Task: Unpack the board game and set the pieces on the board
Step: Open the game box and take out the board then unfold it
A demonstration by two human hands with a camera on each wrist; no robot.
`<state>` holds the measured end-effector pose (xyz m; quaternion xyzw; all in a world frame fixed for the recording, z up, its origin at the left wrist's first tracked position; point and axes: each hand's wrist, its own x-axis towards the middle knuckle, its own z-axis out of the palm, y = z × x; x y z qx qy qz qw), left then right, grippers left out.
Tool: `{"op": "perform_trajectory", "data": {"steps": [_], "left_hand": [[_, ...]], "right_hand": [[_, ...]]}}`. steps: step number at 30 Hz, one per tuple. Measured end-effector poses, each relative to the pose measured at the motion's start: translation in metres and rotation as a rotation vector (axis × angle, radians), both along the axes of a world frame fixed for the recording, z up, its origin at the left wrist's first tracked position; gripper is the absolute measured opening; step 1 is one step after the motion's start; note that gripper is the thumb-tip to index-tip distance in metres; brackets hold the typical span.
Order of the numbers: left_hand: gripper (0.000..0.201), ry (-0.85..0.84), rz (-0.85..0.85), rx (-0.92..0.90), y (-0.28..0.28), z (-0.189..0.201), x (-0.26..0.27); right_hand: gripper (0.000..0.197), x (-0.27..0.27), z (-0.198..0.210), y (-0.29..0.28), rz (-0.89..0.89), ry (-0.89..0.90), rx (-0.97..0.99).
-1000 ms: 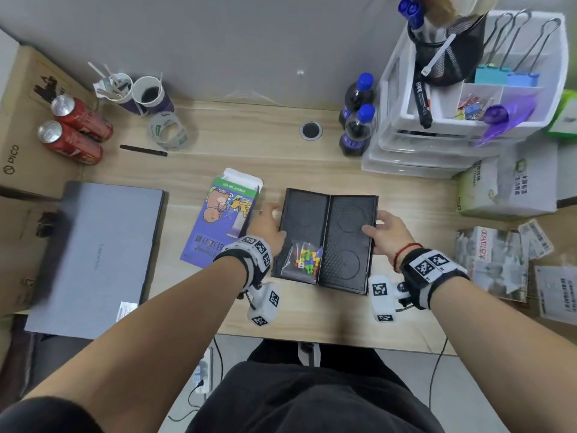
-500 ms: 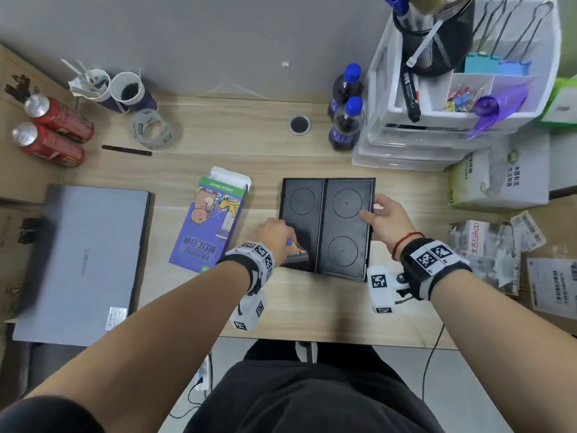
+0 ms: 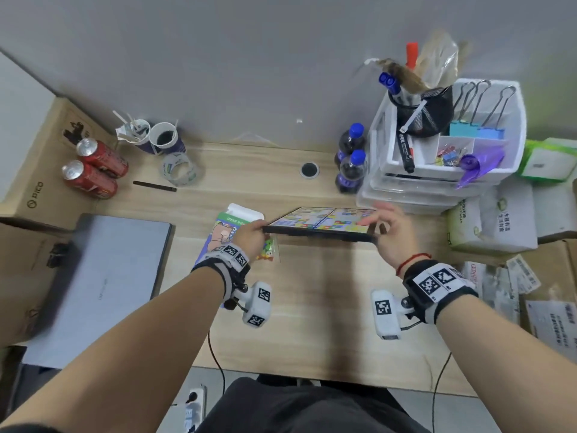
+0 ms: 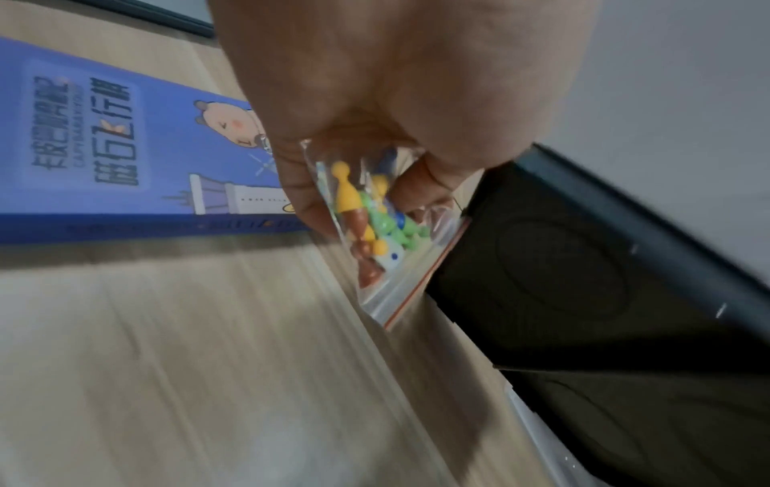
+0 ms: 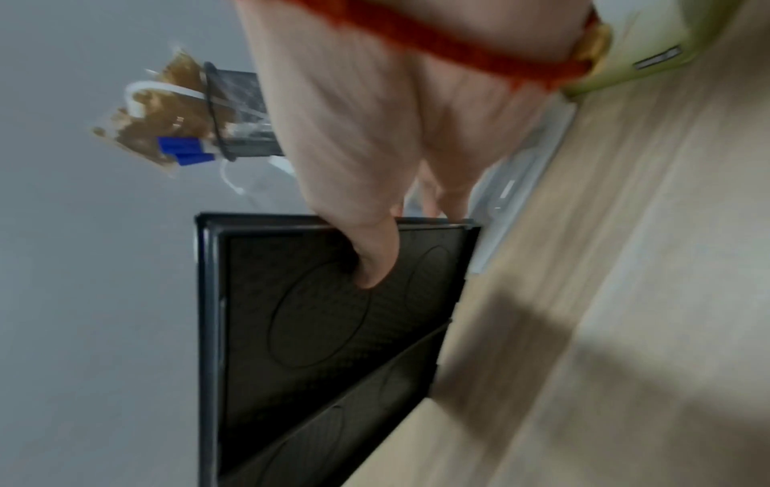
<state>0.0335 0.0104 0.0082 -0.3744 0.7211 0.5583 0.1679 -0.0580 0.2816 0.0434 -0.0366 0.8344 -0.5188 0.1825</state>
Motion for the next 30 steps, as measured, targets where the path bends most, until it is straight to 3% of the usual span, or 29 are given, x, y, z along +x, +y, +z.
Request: {"op": "perform_trajectory", "data": {"steps": [2, 4, 9, 12, 14, 16, 18, 23, 30], "left_hand": [[0.040, -0.018, 0.112, 0.081, 0.000, -0.008, 0.007], [0.036, -0.059, 0.116, 0.122, 0.003, -0.010, 0.012], [0.023, -0.172, 0.147, 0.172, 0.012, -0.005, 0.014], [0.043, -0.175, -0.170, -0.001, 0.011, -0.014, 0.022], [0.031, -0.226, -0.347, -0.069, 0.012, -0.020, 0.029], [0.019, -0.277, -0.418, -0.089, 0.017, -0.025, 0.036], [0.019, -0.283, -0.442, -0.116, 0.021, -0.027, 0.040], [0.031, -0.261, -0.444, -0.136, 0.027, -0.029, 0.041], [0.025, -0.223, -0.441, -0.117, 0.040, -0.028, 0.030]], "right_hand": [[0.059, 0.007, -0.017, 0.011, 0.019, -0.065, 0.060], [0.064, 0.015, -0.033, 0.023, 0.014, -0.155, 0.018], [0.058, 0.037, -0.043, 0.038, 0.047, -0.425, -0.107], [0.053, 0.045, -0.042, 0.037, -0.029, -0.602, -0.112], [0.045, 0.044, -0.049, 0.037, -0.090, -0.676, -0.046], [0.030, 0.045, -0.064, 0.039, -0.048, -0.656, 0.078], [0.012, 0.047, -0.076, 0.041, 0.114, -0.552, 0.246], [0.027, 0.056, -0.086, 0.036, 0.249, -0.320, 0.490], [0.030, 0.070, -0.096, 0.016, 0.355, -0.289, 0.625]]}}
